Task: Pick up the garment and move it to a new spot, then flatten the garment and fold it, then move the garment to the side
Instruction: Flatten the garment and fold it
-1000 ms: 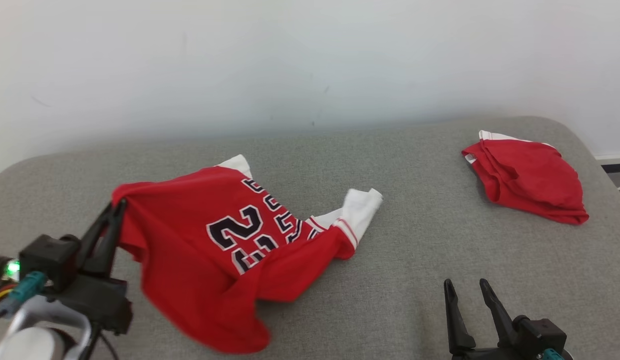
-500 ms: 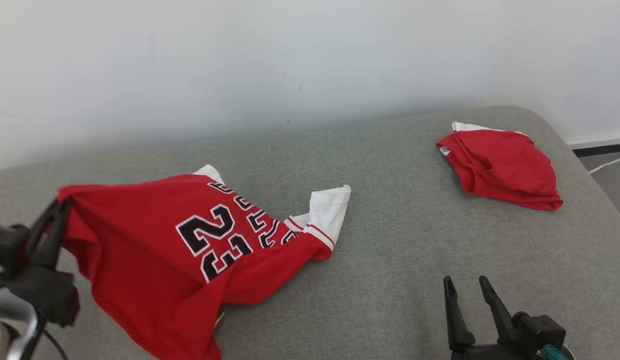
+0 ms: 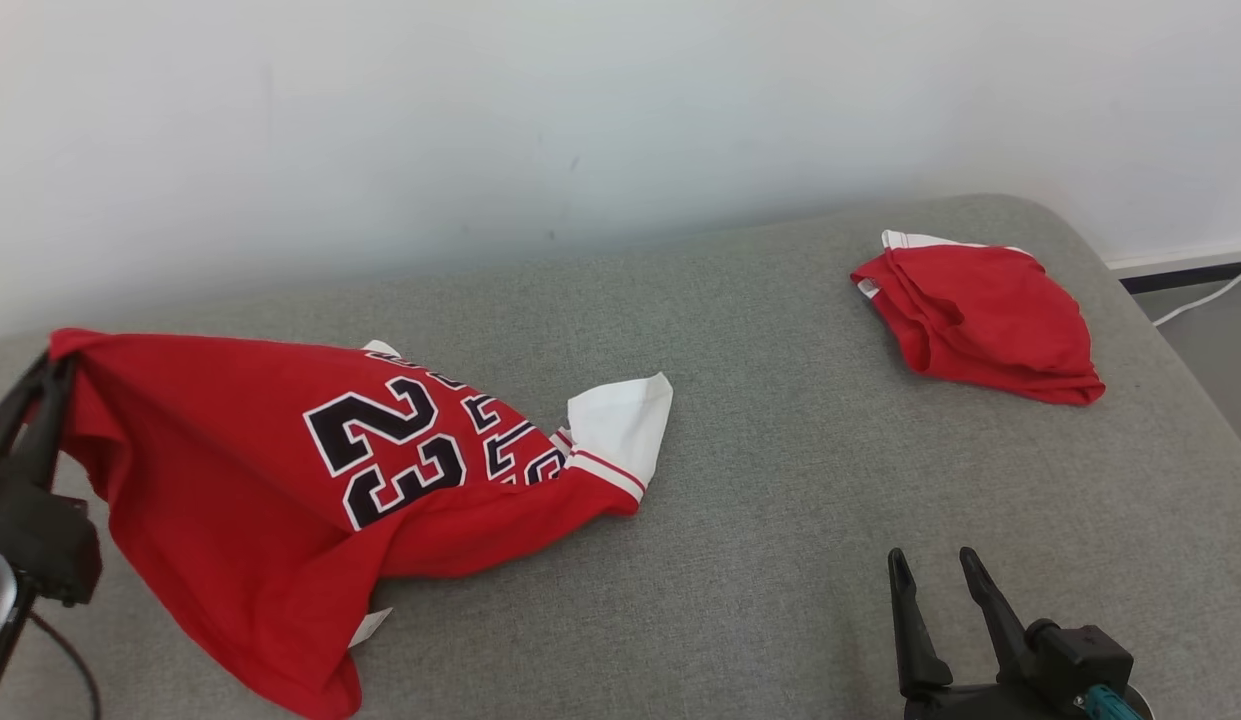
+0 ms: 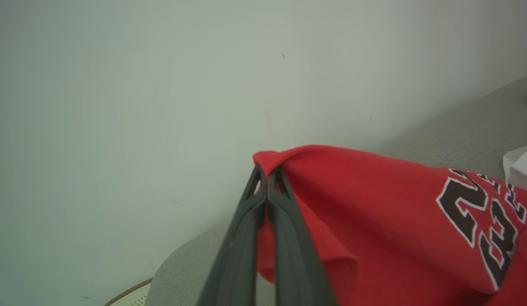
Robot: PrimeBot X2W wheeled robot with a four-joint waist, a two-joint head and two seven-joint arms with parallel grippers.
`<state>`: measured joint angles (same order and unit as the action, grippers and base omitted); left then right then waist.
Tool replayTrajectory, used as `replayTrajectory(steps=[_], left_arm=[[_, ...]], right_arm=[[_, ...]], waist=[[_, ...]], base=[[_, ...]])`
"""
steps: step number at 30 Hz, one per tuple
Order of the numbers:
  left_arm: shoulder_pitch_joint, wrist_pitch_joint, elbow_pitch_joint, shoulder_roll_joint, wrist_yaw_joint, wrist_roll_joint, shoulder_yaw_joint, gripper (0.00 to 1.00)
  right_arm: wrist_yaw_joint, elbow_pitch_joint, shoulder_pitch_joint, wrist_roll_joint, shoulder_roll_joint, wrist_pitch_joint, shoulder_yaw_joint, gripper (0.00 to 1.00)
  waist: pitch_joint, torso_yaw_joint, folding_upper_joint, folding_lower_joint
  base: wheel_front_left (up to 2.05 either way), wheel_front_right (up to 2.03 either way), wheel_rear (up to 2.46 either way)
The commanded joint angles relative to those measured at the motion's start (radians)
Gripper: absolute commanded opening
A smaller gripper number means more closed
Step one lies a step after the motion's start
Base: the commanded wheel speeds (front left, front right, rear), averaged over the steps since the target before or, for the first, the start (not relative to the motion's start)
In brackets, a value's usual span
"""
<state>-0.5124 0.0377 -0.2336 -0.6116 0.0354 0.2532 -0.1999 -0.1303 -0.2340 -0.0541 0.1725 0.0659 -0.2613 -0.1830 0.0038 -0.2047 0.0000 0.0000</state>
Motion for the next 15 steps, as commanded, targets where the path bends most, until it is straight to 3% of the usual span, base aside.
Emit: replayTrajectory(steps=[1, 3, 5, 15], left_arm=[[-0.018, 0.016, -0.037, 0.015, 0.008, -0.001, -0.015, 0.0], [-0.035, 0.034, -0.083, 0.029, 0.013, 0.002, -0.023, 0.0], [-0.041, 0.054, -0.133, 0.042, 0.008, 0.003, -0.028, 1.0], [0.032, 0.13, -0.262, 0.083, -0.017, 0.049, -0.012, 1.0]], right_arm=[[-0.001, 0.001, -0.014, -0.005, 0.004, -0.005, -0.001, 1.0], [-0.001, -0.001, -0.014, -0.007, 0.003, -0.005, -0.004, 1.0], [-0.001, -0.003, -0.011, -0.006, 0.003, -0.005, -0.006, 1.0], [-0.001, -0.003, 0.001, -0.004, -0.002, -0.005, 0.011, 1.0]], waist=[[0.002, -0.001, 0.0, 0.0], [0.004, -0.001, 0.0, 0.0], [0.004, 0.0, 0.0, 0.0], [0.009, 0.036, 0.0, 0.0]], base=[[0.0, 0.0, 0.0], [0.0, 0.0, 0.0], [0.0, 0.0, 0.0], [0.0, 0.0, 0.0]])
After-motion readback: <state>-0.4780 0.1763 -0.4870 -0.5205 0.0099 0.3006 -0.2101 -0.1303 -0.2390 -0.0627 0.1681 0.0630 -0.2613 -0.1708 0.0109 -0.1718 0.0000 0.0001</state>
